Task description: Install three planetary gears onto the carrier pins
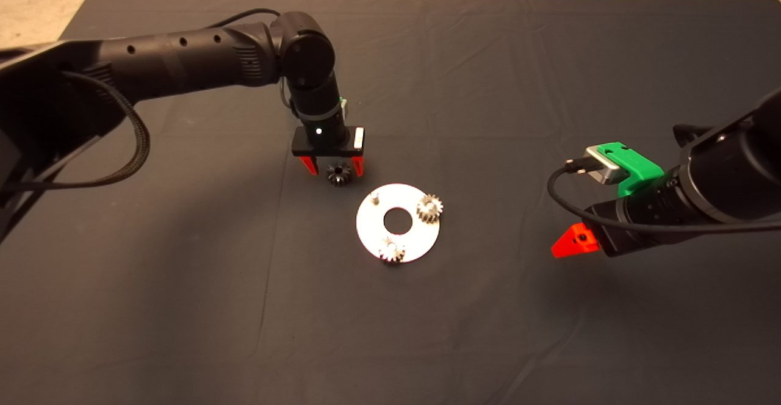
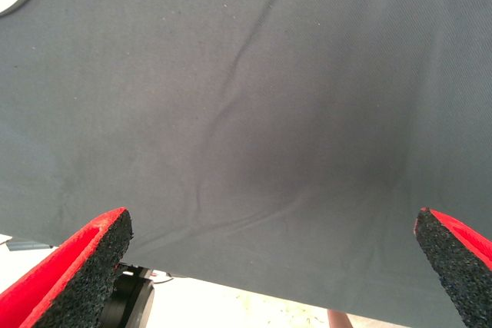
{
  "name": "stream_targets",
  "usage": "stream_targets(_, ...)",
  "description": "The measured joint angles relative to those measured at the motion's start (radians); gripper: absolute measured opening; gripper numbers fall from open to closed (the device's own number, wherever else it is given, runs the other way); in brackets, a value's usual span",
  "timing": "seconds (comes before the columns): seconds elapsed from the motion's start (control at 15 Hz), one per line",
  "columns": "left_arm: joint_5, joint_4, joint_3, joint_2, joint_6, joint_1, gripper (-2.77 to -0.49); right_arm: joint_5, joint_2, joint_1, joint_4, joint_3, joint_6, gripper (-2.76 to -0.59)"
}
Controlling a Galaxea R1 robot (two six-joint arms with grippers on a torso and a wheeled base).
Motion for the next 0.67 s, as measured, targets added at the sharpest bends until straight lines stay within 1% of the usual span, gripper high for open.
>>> stream_targets(0.07,0.0,0.0,0.0,0.004,0.0,0.002,-1.34,0.001,0.0,0.0,0.0,0.0,0.0,-0.61)
stream_targets(0.13,0.0,0.0,0.0,0.004,0.0,0.004,-1.45,0.0,0.0,0.0,0.0,0.0,0.0,-0.61)
stream_targets(0.33,0.001,0.0,-0.001,0.001,0.0,0.004,-1.46,0.0,0.0,0.0,0.0,0.0,0.0,-0.61)
stream_targets(0.4,0.001,0.0,-0.001,0.0,0.0,0.004,-1.49,0.001,0.0,0.0,0.0,0.0,0.0,-0.61)
stream_targets(0.47,0.001,0.0,-0.001,0.001,0.0,0.004,-1.58,0.0,0.0,0.0,0.0,0.0,0.0,-0.61)
stream_targets(0.67,0.001,0.0,-0.001,0.001,0.001,0.004,-1.6,0.0,0.0,0.0,0.0,0.0,0.0,-0.61)
